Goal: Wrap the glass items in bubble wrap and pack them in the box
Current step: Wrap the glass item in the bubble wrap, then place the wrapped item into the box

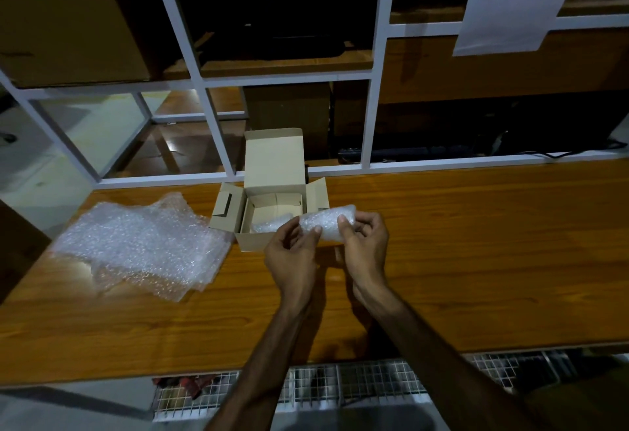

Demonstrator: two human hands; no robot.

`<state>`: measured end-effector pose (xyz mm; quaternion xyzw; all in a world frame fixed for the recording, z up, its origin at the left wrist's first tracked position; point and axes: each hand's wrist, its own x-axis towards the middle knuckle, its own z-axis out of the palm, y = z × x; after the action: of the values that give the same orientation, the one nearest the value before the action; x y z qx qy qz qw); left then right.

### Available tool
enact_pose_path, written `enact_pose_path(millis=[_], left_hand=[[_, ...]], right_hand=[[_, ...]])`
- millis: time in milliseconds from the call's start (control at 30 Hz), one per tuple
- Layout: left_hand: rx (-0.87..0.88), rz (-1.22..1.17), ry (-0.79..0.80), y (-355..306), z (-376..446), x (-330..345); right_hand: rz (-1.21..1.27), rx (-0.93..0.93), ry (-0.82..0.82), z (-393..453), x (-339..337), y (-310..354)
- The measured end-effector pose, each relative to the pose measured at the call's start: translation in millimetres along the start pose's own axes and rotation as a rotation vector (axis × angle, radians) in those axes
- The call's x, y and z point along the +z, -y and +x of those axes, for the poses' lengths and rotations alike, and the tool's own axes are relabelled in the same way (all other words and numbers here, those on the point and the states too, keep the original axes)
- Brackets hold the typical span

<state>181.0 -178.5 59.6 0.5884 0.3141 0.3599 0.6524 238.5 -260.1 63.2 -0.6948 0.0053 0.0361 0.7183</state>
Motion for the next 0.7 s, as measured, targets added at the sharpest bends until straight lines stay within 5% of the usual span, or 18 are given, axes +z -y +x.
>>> enact_pose_path(millis=[333,700], left_hand=[[0.018,0.028,-0.111,-7.9,13.4,-6.9],[-0.01,-0.094,0.013,-4.9,102.3,-37.9]], right_hand=[[0.072,0.122,0.14,-2.1,24.7,-18.9],[0.074,0.165,0.188,-0.1,97.0,-22.2]])
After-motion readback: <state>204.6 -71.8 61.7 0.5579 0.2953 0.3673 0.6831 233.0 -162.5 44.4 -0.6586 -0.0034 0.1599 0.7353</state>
